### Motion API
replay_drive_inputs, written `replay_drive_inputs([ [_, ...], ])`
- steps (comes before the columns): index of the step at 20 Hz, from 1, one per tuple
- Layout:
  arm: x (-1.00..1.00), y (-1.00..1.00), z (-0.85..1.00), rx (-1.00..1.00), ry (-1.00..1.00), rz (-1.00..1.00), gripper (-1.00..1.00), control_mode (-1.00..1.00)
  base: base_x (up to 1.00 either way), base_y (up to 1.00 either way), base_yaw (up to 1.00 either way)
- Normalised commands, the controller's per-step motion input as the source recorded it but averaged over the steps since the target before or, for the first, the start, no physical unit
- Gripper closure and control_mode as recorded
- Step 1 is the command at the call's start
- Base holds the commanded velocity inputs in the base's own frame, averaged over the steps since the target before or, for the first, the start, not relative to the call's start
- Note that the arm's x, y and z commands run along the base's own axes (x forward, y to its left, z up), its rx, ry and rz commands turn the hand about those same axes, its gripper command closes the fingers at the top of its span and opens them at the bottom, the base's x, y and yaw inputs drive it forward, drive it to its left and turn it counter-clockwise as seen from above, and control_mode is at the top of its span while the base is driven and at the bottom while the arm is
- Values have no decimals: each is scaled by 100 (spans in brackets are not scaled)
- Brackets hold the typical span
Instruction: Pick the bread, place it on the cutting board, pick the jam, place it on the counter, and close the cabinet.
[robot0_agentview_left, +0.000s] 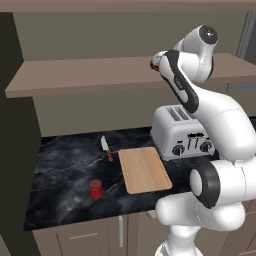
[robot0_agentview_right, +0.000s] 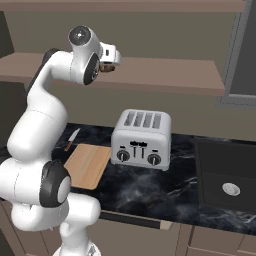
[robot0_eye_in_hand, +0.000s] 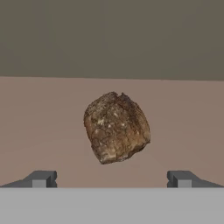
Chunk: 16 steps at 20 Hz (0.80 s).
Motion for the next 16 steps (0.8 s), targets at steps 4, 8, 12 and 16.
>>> replay_drive_inputs([
  [4,20,1,-9,0,0,0,-100,-100,0,0,0],
  [8,21,0,-7,0,0,0,-100,-100,0,0,0],
  [12,24,0,0,0,0,0,-100,-100,0,0,0],
  [16,25,0,0,0,0,0,-100,-100,0,0,0],
])
